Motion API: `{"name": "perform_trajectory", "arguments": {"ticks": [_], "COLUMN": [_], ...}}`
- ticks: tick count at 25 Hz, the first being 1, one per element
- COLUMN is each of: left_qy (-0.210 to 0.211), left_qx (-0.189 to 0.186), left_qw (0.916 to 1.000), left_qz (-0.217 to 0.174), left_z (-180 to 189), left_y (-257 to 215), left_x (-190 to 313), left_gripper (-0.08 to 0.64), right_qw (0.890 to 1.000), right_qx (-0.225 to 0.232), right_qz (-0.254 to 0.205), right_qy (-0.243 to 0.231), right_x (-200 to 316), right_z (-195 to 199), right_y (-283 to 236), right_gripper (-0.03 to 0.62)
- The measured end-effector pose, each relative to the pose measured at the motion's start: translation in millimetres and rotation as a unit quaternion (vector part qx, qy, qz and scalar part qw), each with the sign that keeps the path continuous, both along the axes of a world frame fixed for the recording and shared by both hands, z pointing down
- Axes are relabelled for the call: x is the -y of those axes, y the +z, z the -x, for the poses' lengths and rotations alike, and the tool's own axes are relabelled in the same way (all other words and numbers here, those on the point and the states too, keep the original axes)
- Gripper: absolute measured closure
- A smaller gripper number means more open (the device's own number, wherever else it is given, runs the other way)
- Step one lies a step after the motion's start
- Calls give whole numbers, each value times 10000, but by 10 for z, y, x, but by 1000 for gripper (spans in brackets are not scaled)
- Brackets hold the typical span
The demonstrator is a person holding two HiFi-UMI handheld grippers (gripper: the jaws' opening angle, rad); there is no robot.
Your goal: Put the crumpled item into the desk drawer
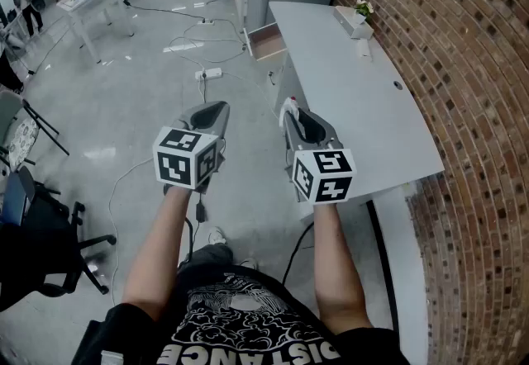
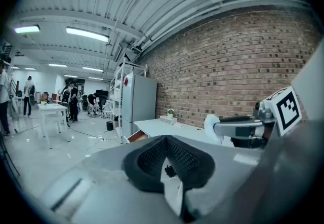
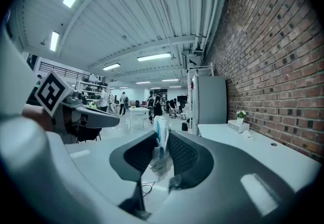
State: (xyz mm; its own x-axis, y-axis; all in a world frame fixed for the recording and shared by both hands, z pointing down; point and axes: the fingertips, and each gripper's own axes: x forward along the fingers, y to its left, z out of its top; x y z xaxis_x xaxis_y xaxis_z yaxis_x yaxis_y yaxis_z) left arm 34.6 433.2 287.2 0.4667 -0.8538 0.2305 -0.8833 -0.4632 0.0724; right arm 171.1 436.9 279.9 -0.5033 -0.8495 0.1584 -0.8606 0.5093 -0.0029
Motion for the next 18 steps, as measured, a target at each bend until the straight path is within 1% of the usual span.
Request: {"name": "perform_trajectory", "arguments": {"ticks": [2,6,11,18], "left_qy": [5,32,28,208], "left_qx": [-9,-146,-224,-66], "left_qw": [10000,9999,9997,9996], "left_qz": [13,88,91,156], "left_z": [11,13,59,89], "left_y": [13,36,121,182], "left_x": [30,118,369,913], "left_gripper": [561,561,561,561], "right_qw": [10000,10000,10000,9999], "right_qx": [24,26,2,-67], "right_qz": [-11,1,25,72], "right_qy": [0,1,78,58], "right_x": [31,128,347,843], "right_z": [10,31,42,134], "right_y": [8,38,96,112], "right_gripper": [509,505,503,503]}}
